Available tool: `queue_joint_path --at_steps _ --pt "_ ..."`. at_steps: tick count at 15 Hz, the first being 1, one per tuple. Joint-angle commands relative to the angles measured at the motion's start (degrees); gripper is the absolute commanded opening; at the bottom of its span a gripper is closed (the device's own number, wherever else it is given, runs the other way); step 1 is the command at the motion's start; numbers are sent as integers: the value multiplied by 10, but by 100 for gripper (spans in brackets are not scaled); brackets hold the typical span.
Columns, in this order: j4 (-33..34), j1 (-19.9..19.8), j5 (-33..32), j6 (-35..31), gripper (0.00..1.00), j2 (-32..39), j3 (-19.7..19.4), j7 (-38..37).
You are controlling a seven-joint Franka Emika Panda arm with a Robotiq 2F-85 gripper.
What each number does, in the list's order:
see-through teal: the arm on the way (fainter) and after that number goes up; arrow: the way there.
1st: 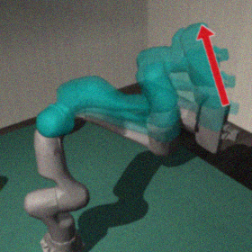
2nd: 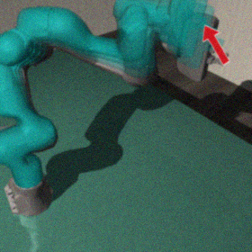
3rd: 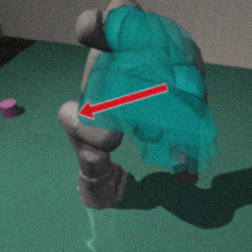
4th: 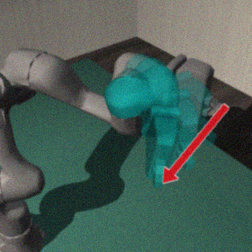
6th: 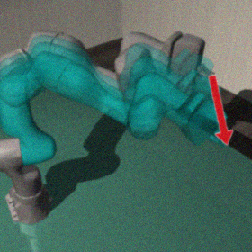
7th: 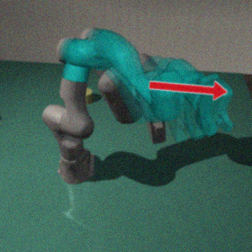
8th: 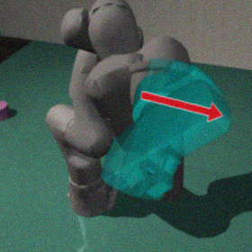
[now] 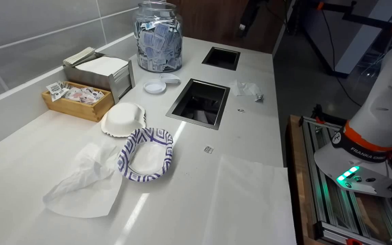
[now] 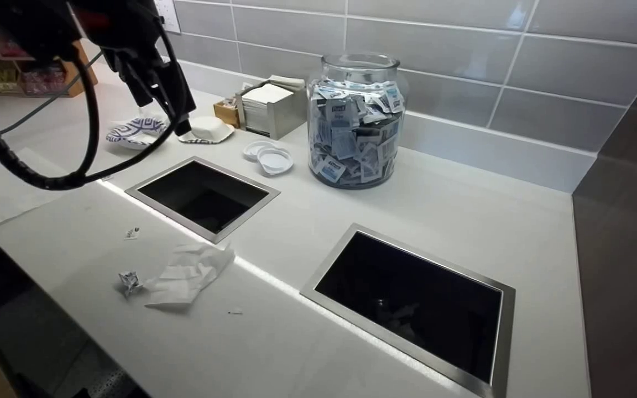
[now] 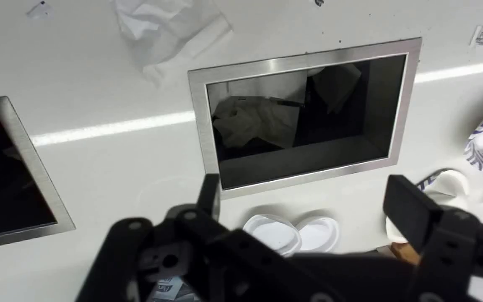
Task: Put one piece of paper in the left bin
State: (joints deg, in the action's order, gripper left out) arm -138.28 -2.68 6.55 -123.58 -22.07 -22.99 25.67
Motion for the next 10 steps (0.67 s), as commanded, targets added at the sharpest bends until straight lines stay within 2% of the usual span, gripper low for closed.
queue_joint_path --at_steps 1,4,7,10 --pt "1 -9 26 5 100 16 24 -6" --pt "-3 9 65 16 100 40 49 -21" --pt "-1 28 137 35 100 73 75 -31" --pt "-5 22 163 27 100 109 113 -109"
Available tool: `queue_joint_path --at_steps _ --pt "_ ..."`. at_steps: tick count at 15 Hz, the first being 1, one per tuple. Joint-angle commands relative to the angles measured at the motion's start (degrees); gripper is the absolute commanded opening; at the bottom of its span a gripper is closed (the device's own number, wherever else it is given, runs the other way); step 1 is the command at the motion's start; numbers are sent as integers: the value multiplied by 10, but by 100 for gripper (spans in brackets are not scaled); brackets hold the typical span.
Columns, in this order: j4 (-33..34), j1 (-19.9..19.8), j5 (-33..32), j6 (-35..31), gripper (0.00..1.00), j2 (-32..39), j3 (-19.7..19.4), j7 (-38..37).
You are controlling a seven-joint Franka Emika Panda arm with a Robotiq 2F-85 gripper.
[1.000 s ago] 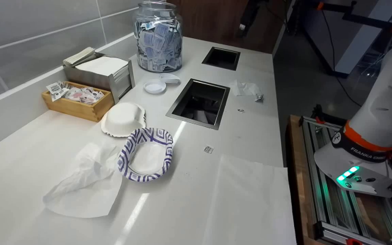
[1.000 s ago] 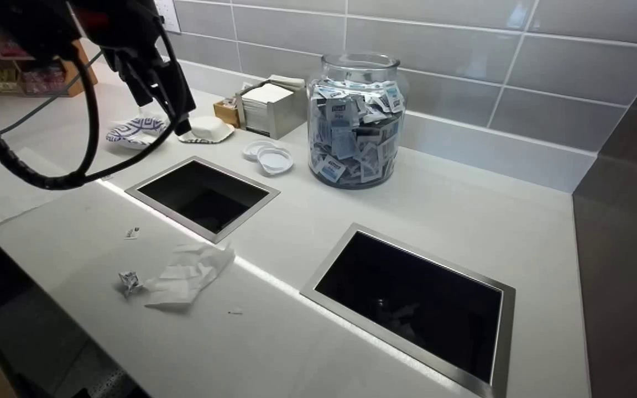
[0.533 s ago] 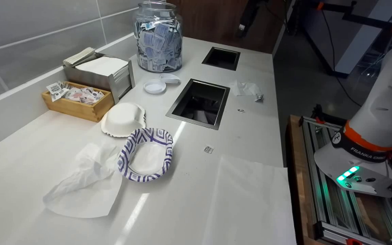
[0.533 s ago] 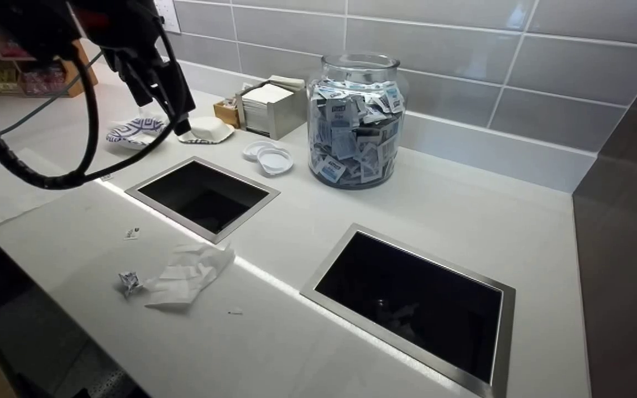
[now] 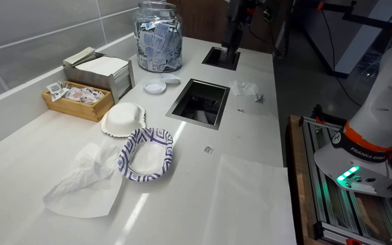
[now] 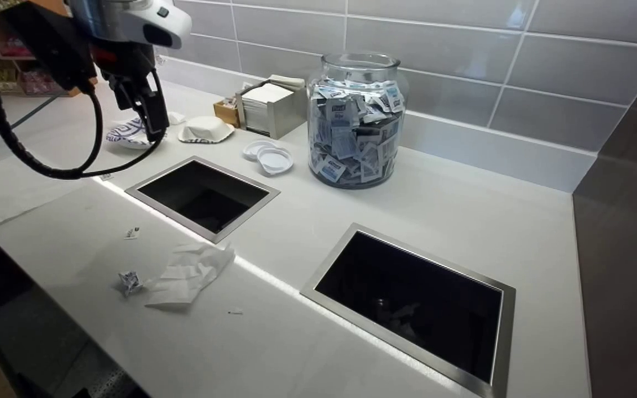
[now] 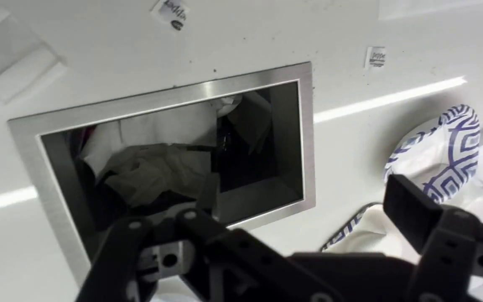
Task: Put one piece of paper in the left bin
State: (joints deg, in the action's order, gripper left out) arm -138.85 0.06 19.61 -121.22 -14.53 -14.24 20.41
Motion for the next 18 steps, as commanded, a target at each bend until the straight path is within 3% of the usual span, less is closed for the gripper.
queue_joint_path --at_steps 1,2,15,18 --pt "-1 -9 34 -3 100 42 37 -87" --pt "1 -14 19 2 100 25 34 -44" --pt "7 -20 19 1 100 33 41 -48" --pt "-3 -23 4 -27 100 34 66 -165"
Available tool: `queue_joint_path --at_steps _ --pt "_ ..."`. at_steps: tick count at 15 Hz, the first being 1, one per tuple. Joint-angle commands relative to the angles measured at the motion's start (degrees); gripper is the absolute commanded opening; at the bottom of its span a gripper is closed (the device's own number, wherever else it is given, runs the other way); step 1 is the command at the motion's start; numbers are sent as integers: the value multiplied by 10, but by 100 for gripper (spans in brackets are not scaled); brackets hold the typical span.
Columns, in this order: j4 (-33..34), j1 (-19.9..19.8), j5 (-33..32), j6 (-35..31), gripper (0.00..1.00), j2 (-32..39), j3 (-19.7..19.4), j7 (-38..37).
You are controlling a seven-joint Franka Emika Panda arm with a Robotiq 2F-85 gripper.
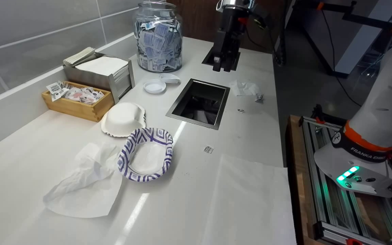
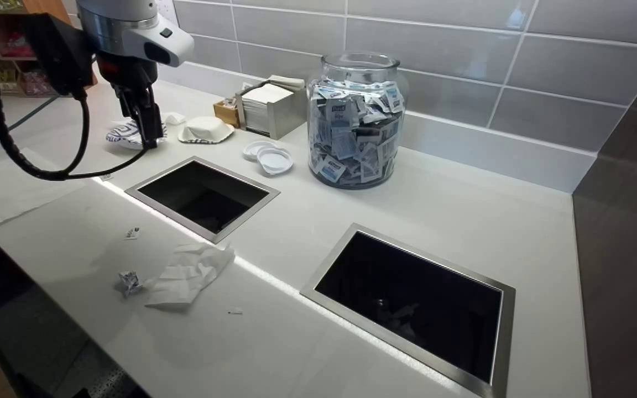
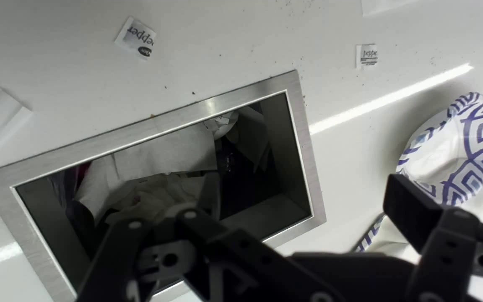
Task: Put one piece of paper in the left bin
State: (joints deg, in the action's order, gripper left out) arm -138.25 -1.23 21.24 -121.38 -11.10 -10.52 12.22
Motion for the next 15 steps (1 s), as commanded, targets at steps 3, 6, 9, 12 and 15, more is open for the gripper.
queue_joint_path --at_steps 3,6,9,12,15 --pt "-26 -12 -31 -56 100 -8 55 -195" --pt "-40 -17 -65 -65 100 -5 79 -317" --pt "-56 -20 -80 -49 100 6 92 -407" --pt "-82 -22 -97 -63 100 5 95 -433" --pt "-110 -26 -109 -74 100 2 93 -421"
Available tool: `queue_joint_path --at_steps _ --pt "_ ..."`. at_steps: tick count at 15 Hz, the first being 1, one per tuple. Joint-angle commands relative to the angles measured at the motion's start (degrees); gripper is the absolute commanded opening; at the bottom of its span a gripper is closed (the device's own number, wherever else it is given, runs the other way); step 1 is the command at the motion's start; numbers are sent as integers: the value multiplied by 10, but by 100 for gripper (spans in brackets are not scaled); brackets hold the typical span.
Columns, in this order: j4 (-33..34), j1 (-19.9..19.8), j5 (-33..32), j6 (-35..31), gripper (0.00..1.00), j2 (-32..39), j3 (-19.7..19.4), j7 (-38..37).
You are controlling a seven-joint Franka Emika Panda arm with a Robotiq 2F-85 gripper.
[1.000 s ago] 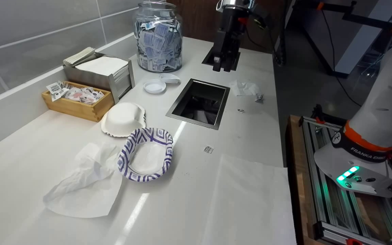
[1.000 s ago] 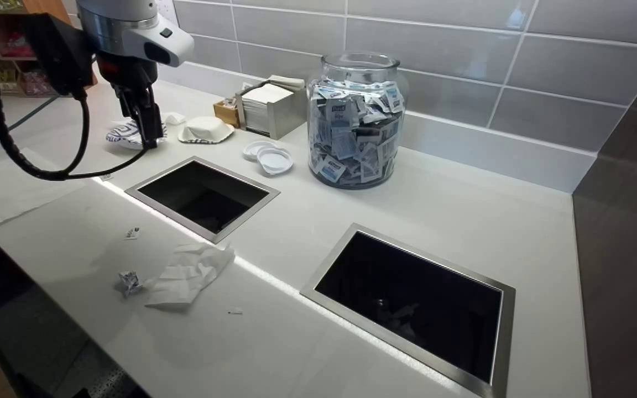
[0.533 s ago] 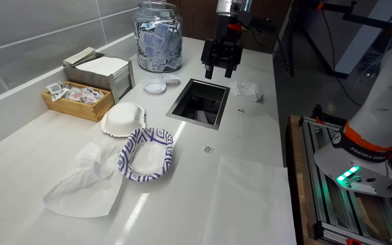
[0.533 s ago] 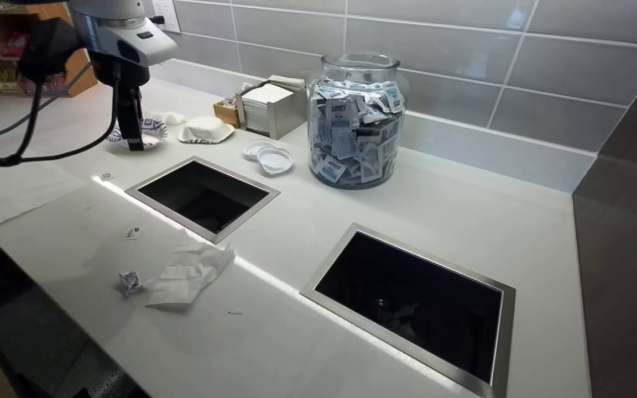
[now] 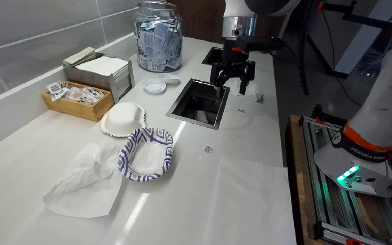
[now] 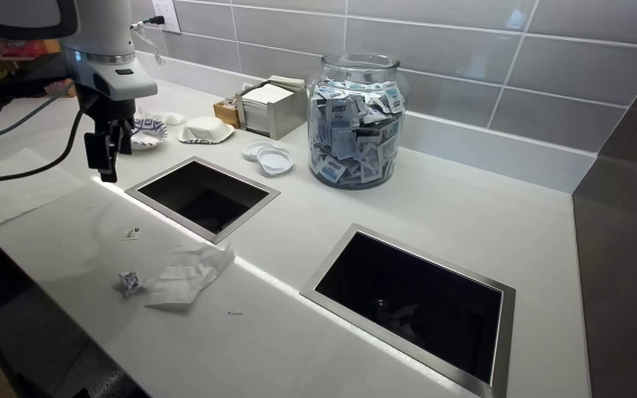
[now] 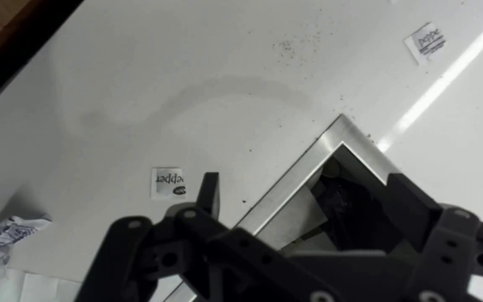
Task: Put one piece of paper in the left bin
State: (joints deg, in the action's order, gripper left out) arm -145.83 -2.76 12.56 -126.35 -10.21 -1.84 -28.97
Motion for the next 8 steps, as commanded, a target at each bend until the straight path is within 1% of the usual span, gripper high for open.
queue_joint_path --at_steps 1,5,8 --pt "-42 -13 -26 -29 100 -7 6 -12" --pt "-73 -25 -49 -64 100 -11 4 -15" --pt "-88 -36 -68 -106 100 -5 2 -13"
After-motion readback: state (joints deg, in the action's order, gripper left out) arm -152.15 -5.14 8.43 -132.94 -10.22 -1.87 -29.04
